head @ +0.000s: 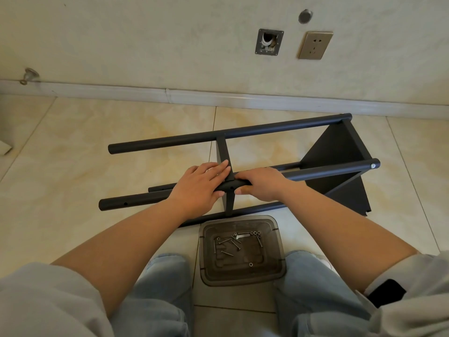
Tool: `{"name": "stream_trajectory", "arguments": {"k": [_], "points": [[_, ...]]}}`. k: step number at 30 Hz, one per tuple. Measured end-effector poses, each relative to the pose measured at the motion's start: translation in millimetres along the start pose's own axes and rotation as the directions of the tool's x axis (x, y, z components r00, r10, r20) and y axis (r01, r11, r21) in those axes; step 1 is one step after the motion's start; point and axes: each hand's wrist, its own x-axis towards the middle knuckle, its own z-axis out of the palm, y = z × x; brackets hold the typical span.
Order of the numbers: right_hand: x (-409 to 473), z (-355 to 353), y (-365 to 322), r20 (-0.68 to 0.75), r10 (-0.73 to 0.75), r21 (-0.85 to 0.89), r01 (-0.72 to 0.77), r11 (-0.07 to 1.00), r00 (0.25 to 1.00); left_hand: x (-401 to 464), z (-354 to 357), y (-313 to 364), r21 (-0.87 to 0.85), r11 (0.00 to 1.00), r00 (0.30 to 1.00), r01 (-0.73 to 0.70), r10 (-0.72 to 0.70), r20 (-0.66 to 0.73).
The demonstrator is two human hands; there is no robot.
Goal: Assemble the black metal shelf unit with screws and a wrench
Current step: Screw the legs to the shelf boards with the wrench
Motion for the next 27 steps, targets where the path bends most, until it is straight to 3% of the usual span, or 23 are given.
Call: {"name": "stream_trajectory", "arguments": {"k": [9,12,14,16,18,20,21,22,24,27], "points": [[0,1,0,0.023,0.004,0.007,-0.004,1.000,1.000,3,-2,-2,0.030,0.999,1.000,-0.019,0.020,-0.019],[0,9,0,-0.129,-0.012,-0.098,-0.001,0.995,0.992,4,1,-2,0.013,0.999,0.999,-0.036,0.037,-0.035],[-7,16,3,-0.374,-0.151,-0.294,0.038,0.955,0.915,4,2,-4,0.017,0.999,0.998,-0.049,0.050,-0.049],[-16,22,2,-0.507,-0.401,-0.493,0.125,0.861,0.763,4,3,-6,0.028,0.998,0.996,-0.062,0.064,-0.062],[-25,34,-2,-0.379,-0.567,-0.551,0.313,0.773,0.731,4,4,-8,0.029,0.997,0.995,-0.078,0.080,-0.063],[-30,55,-6,-0.070,-0.558,-0.445,0.475,0.759,0.827,4,6,-10,0.027,0.996,0.995,-0.080,0.081,-0.056],[-32,68,-8,0.062,-0.492,-0.380,0.476,0.793,0.868,4,7,-11,0.024,0.997,0.996,-0.074,0.075,-0.054],[-30,83,-7,0.119,-0.416,-0.326,0.431,0.841,0.902,5,9,-11,0.018,0.997,0.996,-0.070,0.071,-0.053],[-23,113,-1,0.181,-0.164,-0.238,0.205,0.949,0.970,7,10,-13,0.008,0.997,0.996,-0.070,0.071,-0.050],[-7,151,17,0.322,0.172,-0.095,-0.148,0.984,0.931,9,12,-14,-0.032,0.998,0.997,-0.059,0.058,-0.055]]}}
